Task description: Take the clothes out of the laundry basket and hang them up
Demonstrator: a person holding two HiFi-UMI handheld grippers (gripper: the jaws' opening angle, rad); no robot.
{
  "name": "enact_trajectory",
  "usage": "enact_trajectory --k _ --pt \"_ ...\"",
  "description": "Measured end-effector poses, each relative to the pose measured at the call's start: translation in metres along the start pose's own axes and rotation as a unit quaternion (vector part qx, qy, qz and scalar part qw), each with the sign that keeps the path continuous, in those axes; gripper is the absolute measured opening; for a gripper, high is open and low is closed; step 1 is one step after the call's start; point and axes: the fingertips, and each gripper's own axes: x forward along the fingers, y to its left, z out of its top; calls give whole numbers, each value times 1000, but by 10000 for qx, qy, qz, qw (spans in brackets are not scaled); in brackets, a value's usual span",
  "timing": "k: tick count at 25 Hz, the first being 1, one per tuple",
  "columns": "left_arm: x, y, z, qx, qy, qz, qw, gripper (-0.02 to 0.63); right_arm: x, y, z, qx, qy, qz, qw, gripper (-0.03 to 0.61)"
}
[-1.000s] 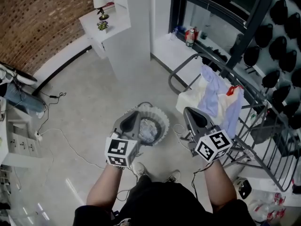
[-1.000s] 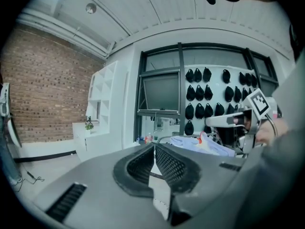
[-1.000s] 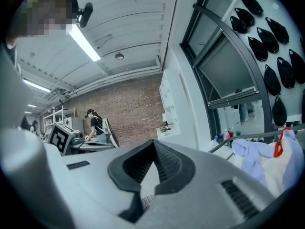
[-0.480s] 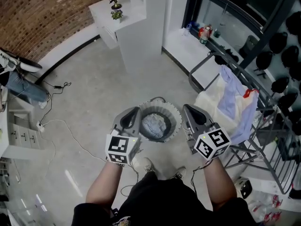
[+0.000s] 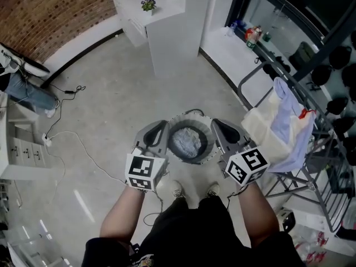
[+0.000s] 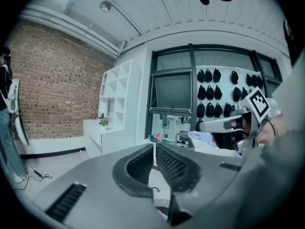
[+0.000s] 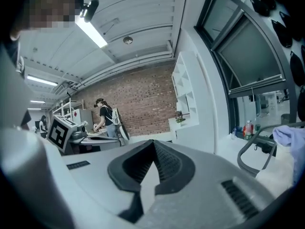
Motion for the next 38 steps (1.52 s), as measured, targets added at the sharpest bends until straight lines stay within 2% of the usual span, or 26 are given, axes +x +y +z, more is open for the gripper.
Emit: enact_trajectory --k 12,21,30,38 --pt "12 -5 -27 -174 145 246 9994 13 35 0 -23 -127 257 700 9971 8" --pt "41 -20 -38 -278 331 727 9964 14 48 -28 -46 -103 528 1365 9892 25" --pt "79 -34 -60 -397 517 1122 9915 14 62 -67 -72 31 771 1807 9805 32" --pt "96 -36 -92 -433 621 1513 9856 17 77 -85 -116 164 1067 2176 9700 51"
